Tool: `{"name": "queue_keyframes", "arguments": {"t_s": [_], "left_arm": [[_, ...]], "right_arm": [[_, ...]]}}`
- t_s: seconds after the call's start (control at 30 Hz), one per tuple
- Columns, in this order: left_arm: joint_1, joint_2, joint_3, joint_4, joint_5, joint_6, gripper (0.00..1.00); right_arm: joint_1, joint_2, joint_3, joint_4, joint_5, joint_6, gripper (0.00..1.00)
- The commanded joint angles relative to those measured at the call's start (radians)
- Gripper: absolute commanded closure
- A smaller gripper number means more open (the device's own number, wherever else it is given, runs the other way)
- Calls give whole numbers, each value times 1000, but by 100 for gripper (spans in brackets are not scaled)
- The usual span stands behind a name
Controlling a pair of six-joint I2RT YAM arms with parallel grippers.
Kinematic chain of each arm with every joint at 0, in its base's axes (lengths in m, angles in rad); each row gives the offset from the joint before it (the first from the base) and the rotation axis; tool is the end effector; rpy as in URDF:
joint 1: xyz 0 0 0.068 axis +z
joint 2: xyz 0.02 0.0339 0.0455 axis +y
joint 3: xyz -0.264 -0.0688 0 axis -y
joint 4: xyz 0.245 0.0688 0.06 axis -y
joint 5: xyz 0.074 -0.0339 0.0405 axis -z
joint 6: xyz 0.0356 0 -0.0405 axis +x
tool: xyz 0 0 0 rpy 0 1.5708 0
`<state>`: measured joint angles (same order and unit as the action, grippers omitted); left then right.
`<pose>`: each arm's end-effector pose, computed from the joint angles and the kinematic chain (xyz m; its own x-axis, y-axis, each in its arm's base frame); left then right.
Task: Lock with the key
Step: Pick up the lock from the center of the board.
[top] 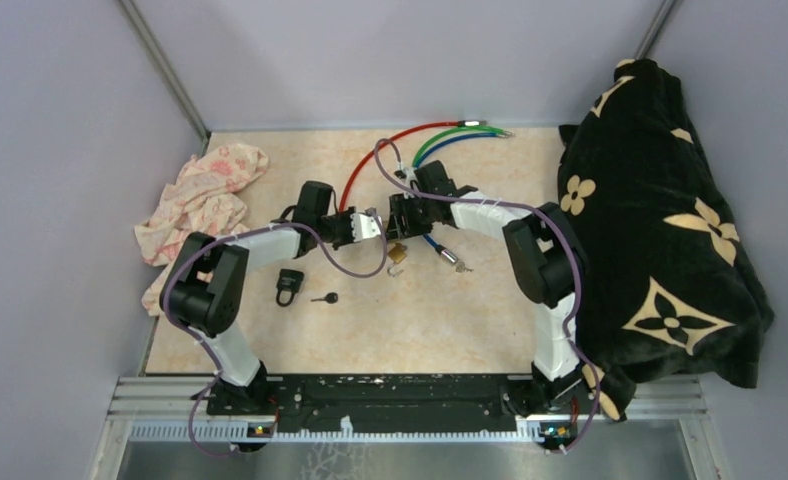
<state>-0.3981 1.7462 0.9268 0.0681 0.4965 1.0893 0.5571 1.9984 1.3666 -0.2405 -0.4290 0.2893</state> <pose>0.3199 -0.1529 0.1635 0.2951 0.7213 -0.6266 0.8641 0.0783 0.4971 0.3580 0.2405 0.1760 -0.8249 -0.2082 -0.5255 -0.4930 0.7198 0.4888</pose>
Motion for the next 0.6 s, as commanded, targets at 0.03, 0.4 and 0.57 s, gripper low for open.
{"name": "queue_keyframes", "arguments": {"t_s": [0.03, 0.4, 0.57], "left_arm": [[-8, -23, 33, 69, 8, -156, 100], [-10, -276, -37, 98, 221, -724, 100], [-11, -425, -147, 275, 342, -955, 100]], "right_arm": [[-3, -124, 5, 116, -94, -44, 88], [-167, -438, -251, 322, -393, -95, 4], [-203, -520, -328, 382, -593, -152, 3]]}}
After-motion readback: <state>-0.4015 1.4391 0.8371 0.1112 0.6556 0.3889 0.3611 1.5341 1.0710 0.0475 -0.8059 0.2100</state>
